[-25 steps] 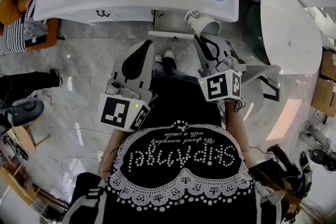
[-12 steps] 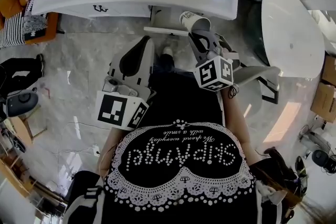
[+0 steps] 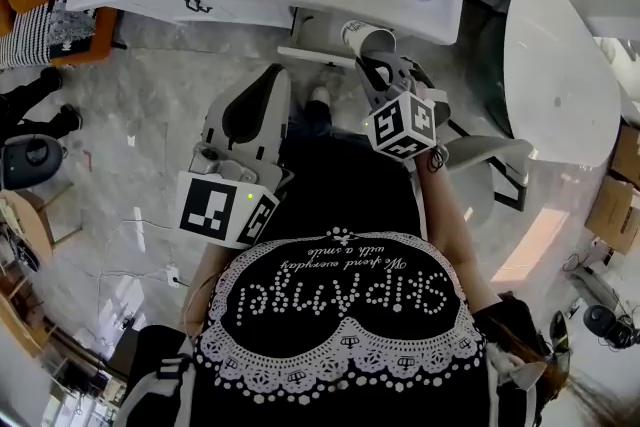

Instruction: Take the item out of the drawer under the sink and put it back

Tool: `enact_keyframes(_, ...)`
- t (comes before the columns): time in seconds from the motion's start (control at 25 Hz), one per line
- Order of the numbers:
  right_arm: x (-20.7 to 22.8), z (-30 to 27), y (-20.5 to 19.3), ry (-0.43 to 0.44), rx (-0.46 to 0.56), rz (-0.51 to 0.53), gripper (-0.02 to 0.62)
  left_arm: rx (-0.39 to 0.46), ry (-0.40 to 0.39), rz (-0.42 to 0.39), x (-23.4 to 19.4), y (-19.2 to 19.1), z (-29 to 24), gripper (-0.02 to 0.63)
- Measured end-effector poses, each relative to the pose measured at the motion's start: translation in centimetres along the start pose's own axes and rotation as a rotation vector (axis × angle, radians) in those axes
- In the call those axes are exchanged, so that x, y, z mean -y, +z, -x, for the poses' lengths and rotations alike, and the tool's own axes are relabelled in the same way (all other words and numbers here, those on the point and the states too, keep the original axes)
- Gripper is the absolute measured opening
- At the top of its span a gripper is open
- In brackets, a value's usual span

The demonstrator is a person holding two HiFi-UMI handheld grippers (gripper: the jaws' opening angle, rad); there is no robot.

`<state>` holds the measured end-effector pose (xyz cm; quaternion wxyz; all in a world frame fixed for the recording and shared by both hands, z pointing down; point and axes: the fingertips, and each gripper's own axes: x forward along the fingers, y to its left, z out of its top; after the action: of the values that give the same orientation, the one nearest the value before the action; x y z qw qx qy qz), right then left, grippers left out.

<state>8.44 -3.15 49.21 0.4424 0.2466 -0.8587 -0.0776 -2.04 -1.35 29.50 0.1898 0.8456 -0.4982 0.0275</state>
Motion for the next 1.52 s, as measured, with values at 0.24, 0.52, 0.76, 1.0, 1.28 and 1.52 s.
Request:
enact_keyframes(0.24, -0.6, -1.5, -1.2, 0.049, -0.024, -0.019, 0.025, -0.019, 0.007, -0.013, -0.1, -0.2, 0.1, 0.003)
enact_keyframes(0.52, -0.9, -4.2, -1.6, 0.087, -0.069, 0.000, 0.025, -0.018, 0.037, 0.009, -2.0, 0.1, 0.4, 0.003)
enact_keyframes(0.76, -1.3, -6.8, -2.2, 0.130, -0.110, 0.001, 0.025, -0.031, 0.045, 0.017, -3.6, 0.2, 0.6, 0.003)
enact_keyframes(1.0, -2.1, -9.0, -4.4, 0.158, -0.152, -0.006, 0.025, -0.055, 0.057, 0.035, -4.0, -0.5, 0.9, 0.003)
enact_keyframes(1.28, -2.7, -11.6, -5.4, 0.175, -0.171, 0.018, 0.025, -0.091, 0.085, 0.054, -4.6, -1.4, 1.8, 0.003)
enact_keyframes(1.52, -2.7, -13.9, -6.5, 0.189, -0.196, -0.009, 0.025, -0.130, 0.098, 0.057, -4.9, -2.1, 2.0, 0.003)
